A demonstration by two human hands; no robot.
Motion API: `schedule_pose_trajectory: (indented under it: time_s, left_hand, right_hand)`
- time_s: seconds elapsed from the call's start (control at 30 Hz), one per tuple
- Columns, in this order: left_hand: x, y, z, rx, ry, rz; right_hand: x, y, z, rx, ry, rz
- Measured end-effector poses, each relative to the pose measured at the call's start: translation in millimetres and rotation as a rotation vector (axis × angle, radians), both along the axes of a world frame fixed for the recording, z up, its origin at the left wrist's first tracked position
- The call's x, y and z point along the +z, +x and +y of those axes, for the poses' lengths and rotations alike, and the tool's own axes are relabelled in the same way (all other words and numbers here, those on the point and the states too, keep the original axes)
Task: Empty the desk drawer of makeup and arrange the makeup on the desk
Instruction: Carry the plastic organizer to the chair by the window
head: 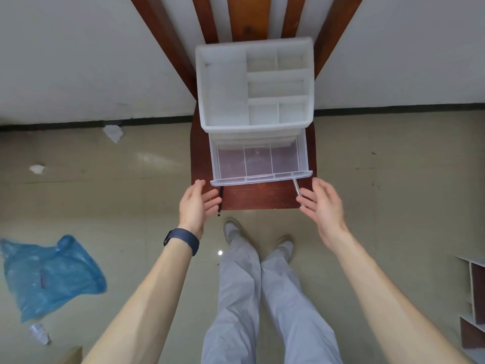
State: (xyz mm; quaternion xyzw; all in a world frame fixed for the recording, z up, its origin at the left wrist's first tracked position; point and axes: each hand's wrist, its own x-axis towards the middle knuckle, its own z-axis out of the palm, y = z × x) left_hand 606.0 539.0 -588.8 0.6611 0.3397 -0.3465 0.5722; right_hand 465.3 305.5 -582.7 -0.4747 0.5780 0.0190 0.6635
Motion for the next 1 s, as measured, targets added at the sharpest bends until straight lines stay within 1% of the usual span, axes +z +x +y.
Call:
schedule_pose_trajectory:
  time_s: [0.03, 0.1, 0.2, 0.27, 0.37, 0.43, 0.53, 0.57, 0.6, 0.67, 0.73, 0.77, 0.83, 0.93, 1.0]
  left_hand:
    - [8, 3, -1, -0.004, -0.043, -0.002]
    - [23, 7, -6, -0.046, -0.067, -0.013]
    - [36, 10, -10, -0.137, -0.007, -0.055]
    - [40, 13, -11, -0.172, 0.012, -0.096]
    - [49, 20, -12, -0.232, 0.036, -0.147]
    - [51, 26, -14, -0.298, 0.069, -0.170]
    - [55, 38, -16, -0.432, 0.116, -0.168]
    - [55, 42, -17, -0.537, 0.191, -0.217]
    - [55, 46, -19, -0.670, 0.303, -0.309]
    - [57, 56, -25, -0.910, 0.516, -0.594]
    - [58, 70, -34, -1.120, 0.638, -0.887]
    - [58, 77, -36, -1.207, 0.669, -0.966]
    - [57, 88, -36, -1.308, 0.716, -1.025]
    - [54, 98, -31, -1.394, 0.785, -1.114]
    - [52, 103, -30, -1.458, 0.800, -1.123]
  right_hand:
    - [8, 6, -1, -0.001, 0.052, -0.045]
    - [20, 19, -2, 0.029, 0.098, -0.081]
    - [27, 35, -2, 0.043, 0.079, -0.035]
    - [29, 42, 0, 0.010, 0.035, -0.017]
    - [35, 50, 5, -0.104, 0.026, -0.076]
    - [38, 54, 11, -0.186, 0.116, -0.118]
    - [41, 69, 28, -0.195, 0.381, -0.139]
    - [41, 75, 35, -0.191, 0.437, -0.147]
    - [42, 81, 41, -0.204, 0.466, -0.161]
    - [41, 92, 50, -0.259, 0.485, -0.195]
    - [40, 99, 54, -0.300, 0.498, -0.230]
    - [40, 101, 55, -0.307, 0.501, -0.240]
    - [38, 103, 54, -0.313, 0.506, -0.253]
    - [37, 109, 49, -0.308, 0.516, -0.295]
    - [37, 117, 44, -0.303, 0.513, -0.321]
